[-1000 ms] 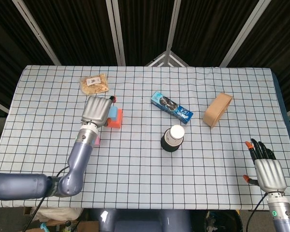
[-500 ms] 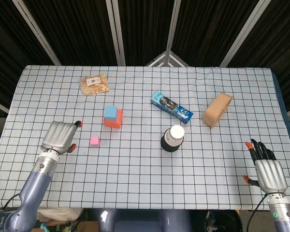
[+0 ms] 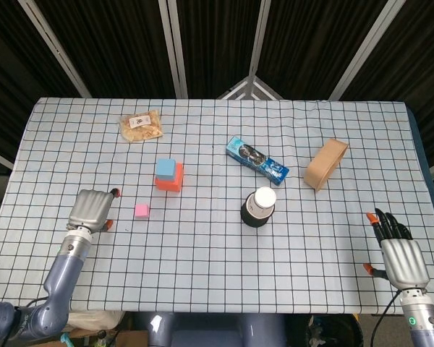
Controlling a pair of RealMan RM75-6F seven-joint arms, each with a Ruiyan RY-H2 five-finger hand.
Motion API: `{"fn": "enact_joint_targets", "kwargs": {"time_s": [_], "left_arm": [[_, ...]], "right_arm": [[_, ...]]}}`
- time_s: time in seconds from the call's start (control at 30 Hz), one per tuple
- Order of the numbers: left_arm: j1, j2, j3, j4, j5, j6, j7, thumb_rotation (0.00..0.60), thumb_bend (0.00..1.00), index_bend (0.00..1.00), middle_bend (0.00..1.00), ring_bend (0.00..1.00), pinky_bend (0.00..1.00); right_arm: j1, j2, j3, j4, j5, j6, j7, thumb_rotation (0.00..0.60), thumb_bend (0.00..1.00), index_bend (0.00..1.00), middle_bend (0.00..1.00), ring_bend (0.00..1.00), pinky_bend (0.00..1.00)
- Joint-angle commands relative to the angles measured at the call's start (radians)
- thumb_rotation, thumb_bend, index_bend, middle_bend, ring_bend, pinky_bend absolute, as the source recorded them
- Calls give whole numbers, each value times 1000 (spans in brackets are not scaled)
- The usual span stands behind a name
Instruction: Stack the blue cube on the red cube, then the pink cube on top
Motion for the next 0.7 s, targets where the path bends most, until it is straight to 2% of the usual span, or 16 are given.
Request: {"fn": "enact_joint_targets", "kwargs": {"time_s": [0.03,0.3,0.7], "left_arm": [[-1,-52,6,60,-9,-29,3,600,312,291,943,823,850],[-3,-133,-7,159,-14,-57,0,600,312,308,945,823,851],[-18,-188,-47,220,-19,-83,-7,600,316,336,946,823,851]], "right_arm": [[0,-1,0,1,1,-1,1,600,108,0,0,0,172],[2,0,0,4,3,-6,3,600,108,0,0,0,172],[3,-1,2,7,7,-9,3,600,108,0,0,0,172]]}}
